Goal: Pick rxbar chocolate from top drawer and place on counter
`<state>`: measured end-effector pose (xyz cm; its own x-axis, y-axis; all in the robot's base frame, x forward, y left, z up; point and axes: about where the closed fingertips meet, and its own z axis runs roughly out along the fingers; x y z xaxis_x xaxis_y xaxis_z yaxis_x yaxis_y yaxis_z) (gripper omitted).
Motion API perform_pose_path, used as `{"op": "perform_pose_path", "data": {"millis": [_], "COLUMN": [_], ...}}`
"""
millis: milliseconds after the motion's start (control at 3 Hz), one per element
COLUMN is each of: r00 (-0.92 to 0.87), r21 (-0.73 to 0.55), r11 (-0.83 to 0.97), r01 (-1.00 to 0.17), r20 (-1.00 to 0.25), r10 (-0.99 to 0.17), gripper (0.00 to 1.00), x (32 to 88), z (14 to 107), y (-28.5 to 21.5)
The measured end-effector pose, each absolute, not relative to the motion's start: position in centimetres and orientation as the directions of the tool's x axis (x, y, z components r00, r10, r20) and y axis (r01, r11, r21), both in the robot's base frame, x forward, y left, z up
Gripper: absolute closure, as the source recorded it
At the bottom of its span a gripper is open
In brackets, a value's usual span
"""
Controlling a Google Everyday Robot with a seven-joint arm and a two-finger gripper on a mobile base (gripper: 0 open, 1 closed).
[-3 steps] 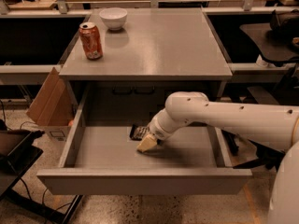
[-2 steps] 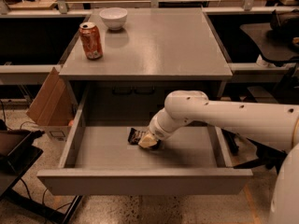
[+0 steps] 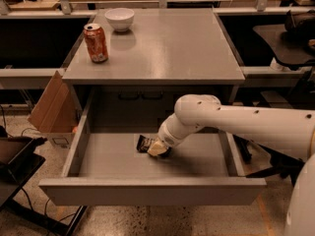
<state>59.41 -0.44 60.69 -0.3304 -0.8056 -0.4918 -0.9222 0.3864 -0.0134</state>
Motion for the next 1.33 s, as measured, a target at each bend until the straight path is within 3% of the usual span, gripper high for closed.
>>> {"op": "perform_pose_path", "data": {"millis": [667,1333], "r00": [-0.244,-0.241], "r21": [0.102,0.180], "r11": [0.231,0.164], "r01": [-0.968,-0.970], "r20": [-0.614,-0.605], "r10": [-0.751,-0.759], "gripper": [1.00,1.00], "x": [61.5,64.8], "z": [73.3,86.7], "y": [6.0,7.7]}}
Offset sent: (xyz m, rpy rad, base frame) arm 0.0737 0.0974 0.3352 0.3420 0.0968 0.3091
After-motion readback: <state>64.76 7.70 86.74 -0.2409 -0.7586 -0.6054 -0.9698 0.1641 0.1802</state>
